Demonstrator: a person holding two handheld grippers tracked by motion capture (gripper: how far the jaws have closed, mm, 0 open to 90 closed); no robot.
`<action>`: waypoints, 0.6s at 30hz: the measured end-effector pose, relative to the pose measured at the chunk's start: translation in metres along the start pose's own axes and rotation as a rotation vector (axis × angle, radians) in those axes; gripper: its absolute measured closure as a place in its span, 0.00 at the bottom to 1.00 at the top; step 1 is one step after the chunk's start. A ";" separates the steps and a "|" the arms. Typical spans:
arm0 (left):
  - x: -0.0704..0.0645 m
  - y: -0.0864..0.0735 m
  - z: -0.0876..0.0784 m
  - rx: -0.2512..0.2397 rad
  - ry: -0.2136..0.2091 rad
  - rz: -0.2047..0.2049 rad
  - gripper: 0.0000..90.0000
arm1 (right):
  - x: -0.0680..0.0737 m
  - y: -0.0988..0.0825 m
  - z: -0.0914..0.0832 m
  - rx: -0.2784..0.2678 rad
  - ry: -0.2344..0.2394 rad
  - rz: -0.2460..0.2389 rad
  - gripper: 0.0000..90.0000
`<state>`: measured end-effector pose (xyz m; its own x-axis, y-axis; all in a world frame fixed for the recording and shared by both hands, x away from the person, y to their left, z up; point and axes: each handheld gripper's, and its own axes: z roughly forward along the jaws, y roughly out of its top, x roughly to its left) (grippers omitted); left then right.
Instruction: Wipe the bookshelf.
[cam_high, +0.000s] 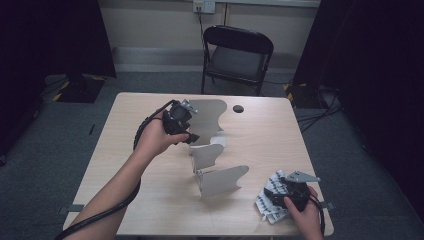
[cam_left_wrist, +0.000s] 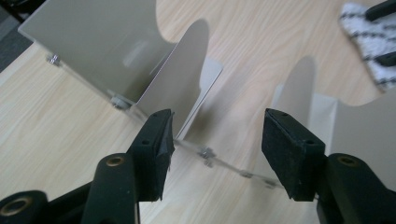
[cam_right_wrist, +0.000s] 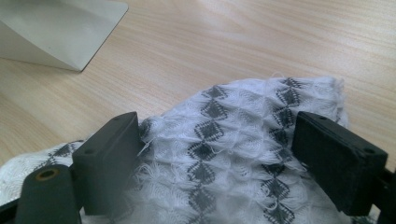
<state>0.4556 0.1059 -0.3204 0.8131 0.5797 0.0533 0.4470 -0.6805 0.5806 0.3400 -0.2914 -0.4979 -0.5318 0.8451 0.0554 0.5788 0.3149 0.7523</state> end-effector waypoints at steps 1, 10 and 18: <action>0.000 -0.001 0.002 0.001 -0.003 -0.011 0.51 | 0.000 0.000 0.000 0.000 0.000 0.000 0.16; 0.006 -0.014 0.015 0.014 0.018 -0.069 0.59 | 0.000 0.000 0.000 0.000 0.000 0.000 0.16; 0.006 -0.014 0.025 -0.009 0.010 -0.114 0.69 | 0.000 0.000 0.000 0.000 0.001 0.000 0.16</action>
<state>0.4634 0.1076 -0.3489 0.7531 0.6579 -0.0055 0.5335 -0.6058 0.5903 0.3401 -0.2915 -0.4979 -0.5321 0.8448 0.0561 0.5787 0.3145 0.7525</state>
